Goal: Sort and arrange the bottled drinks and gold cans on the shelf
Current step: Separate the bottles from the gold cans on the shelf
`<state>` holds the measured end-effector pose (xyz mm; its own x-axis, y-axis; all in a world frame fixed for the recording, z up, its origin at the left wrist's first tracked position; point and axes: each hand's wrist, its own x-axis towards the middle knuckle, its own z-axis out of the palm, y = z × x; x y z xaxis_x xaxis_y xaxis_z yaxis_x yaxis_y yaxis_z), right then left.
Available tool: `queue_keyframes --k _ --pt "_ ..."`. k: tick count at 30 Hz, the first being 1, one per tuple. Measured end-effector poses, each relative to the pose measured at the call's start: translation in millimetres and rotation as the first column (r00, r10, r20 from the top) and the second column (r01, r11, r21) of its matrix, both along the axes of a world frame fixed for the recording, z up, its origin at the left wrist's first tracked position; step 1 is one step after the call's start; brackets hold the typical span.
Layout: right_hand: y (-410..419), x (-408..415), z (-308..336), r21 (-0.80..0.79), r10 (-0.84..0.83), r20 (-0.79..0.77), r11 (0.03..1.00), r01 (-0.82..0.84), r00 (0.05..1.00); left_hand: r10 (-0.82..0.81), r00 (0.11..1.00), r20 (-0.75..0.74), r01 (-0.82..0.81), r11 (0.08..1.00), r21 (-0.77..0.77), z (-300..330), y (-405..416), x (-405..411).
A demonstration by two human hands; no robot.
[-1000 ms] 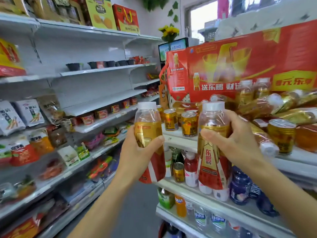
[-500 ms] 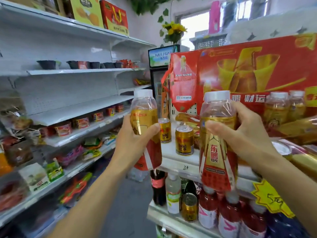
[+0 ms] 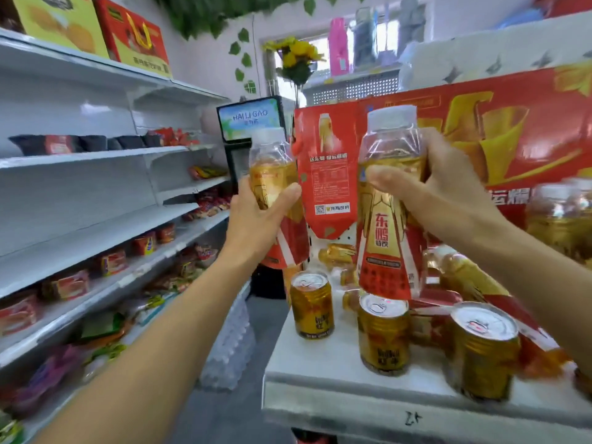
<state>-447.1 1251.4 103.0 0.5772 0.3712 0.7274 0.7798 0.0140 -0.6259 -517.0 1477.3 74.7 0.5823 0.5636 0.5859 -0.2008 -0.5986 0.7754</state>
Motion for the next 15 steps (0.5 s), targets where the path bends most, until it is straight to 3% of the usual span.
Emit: queue_keyframes --k 4,9,15 --pt "30 15 2 -0.014 -0.082 0.004 0.997 0.082 0.997 -0.102 0.988 -0.117 0.105 0.994 0.018 -8 28 38" --pt "51 24 -1 -0.042 -0.124 -0.007 0.991 0.123 0.992 -0.073 0.953 -0.293 0.108 0.989 0.105 -26 43 66" --pt "56 28 -7 -0.06 -0.131 -0.028 0.99 0.129 0.991 -0.035 0.92 -0.389 0.087 0.989 0.116 -52 49 88"
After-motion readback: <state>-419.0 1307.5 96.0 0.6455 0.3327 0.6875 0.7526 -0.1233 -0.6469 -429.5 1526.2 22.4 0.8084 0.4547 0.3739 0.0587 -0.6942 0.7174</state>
